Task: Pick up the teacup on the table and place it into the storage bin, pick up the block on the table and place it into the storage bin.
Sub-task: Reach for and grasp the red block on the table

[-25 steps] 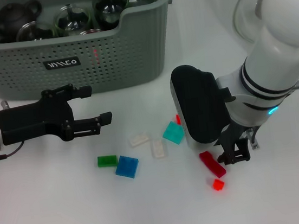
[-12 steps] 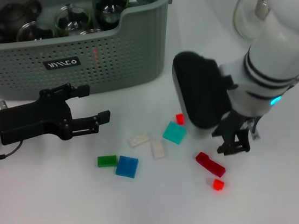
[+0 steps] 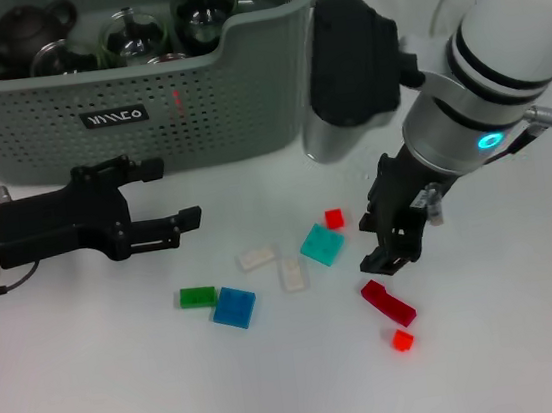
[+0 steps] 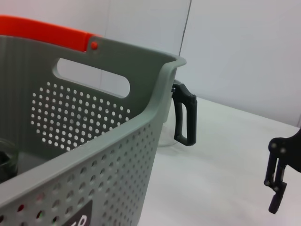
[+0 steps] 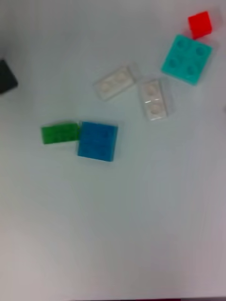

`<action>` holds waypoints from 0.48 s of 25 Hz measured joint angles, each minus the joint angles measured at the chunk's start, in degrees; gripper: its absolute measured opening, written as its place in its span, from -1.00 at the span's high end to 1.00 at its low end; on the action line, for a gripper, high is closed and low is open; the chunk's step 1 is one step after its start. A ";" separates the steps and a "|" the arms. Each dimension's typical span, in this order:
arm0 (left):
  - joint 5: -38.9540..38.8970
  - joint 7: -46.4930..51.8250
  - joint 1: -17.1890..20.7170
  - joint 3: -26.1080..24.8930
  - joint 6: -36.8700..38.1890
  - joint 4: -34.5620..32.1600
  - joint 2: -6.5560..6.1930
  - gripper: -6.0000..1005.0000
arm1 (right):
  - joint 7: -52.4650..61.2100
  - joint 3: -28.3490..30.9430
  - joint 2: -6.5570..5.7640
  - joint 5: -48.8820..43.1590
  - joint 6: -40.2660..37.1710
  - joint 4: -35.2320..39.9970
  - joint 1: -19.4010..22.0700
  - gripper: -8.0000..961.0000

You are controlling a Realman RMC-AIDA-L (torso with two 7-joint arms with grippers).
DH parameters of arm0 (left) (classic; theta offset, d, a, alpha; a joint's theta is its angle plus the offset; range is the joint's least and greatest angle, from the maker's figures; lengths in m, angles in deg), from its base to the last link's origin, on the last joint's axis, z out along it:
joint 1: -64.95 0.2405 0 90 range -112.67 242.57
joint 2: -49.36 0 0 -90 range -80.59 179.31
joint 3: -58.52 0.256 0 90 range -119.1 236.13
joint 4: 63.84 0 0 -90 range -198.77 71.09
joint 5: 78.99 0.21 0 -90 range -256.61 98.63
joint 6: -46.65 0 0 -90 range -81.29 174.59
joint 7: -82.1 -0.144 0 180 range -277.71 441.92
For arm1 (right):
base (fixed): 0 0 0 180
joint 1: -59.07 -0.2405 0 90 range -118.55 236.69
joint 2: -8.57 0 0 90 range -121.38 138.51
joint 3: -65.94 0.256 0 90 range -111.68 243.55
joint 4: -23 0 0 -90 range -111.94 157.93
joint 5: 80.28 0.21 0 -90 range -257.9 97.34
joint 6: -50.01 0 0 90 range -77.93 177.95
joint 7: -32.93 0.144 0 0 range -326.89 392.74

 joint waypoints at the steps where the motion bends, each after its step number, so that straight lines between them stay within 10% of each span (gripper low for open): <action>1: 0.08 -0.01 0.00 0.07 0.23 -0.03 -0.09 -0.74 | 1.51 0.01 0.06 0.24 -0.13 -0.93 -0.72 0.22; 12: 0.31 -0.48 -0.18 0.46 1.21 -0.20 -0.78 -0.74 | 13.00 -3.10 0.35 2.73 -1.10 -9.70 -6.13 -0.02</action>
